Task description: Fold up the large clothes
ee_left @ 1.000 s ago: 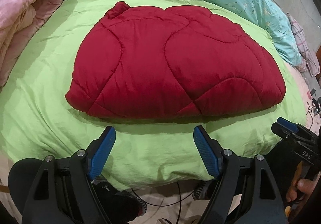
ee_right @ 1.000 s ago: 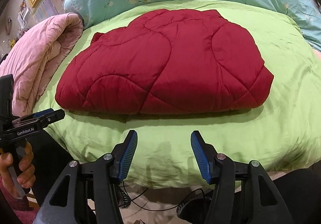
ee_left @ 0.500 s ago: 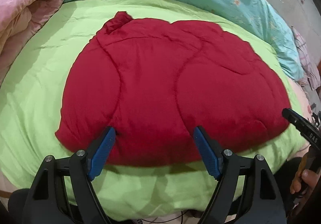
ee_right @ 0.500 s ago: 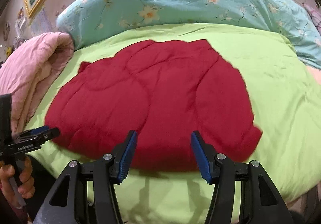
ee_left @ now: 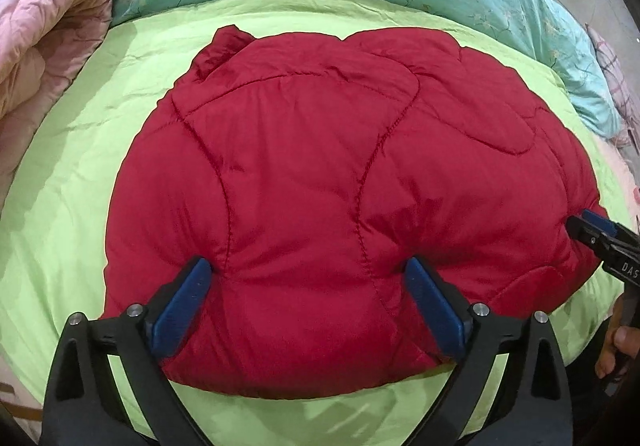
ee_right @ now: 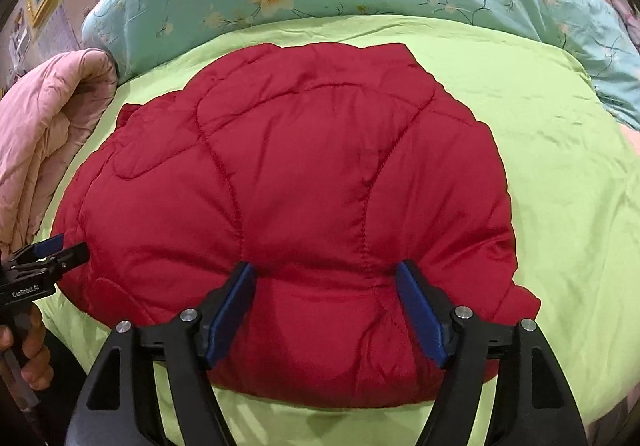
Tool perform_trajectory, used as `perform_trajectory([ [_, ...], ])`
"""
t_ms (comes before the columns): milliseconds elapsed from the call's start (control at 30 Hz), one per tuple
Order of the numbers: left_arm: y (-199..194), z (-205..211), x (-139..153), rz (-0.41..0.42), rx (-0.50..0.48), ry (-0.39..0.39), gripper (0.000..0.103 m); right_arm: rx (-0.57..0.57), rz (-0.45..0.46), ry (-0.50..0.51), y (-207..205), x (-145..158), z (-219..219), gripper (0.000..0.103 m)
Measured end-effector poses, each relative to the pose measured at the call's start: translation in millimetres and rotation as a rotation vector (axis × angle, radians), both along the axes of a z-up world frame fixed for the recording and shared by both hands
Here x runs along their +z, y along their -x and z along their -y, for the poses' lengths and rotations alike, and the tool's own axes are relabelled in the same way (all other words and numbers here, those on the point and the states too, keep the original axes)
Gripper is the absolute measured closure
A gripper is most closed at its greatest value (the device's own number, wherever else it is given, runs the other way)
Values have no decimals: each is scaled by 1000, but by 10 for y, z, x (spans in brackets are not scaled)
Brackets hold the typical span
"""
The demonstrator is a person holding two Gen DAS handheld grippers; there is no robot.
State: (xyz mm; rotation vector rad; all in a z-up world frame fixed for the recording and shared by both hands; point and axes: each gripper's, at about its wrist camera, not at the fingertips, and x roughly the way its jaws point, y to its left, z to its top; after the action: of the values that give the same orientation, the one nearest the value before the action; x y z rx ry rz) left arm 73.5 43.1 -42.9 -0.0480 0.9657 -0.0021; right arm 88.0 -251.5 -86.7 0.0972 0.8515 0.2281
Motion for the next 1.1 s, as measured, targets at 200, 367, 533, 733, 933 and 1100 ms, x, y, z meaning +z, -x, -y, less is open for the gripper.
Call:
perform_trajectory([
  [200,106,-12,138,11,-4,1,5,-24,38,-1,186,109,-26,29],
  [367,249,-6,230,23,0,16,5,-2,73,-17,431,260,-29,27],
  [533,422,8,249,24,7,15,4,35,99,0,646,342,-83,27],
  [733,610,-7,197,-3,23,8,4,62,83,-18,804,316,-114,27],
  [933,795,-5,131,-39,35,-9,4,92,32,-46,931,200,-195,11],
  [1100,939,49,80,-51,29,-33,4,126,3,-21,1061,104,-295,9],
])
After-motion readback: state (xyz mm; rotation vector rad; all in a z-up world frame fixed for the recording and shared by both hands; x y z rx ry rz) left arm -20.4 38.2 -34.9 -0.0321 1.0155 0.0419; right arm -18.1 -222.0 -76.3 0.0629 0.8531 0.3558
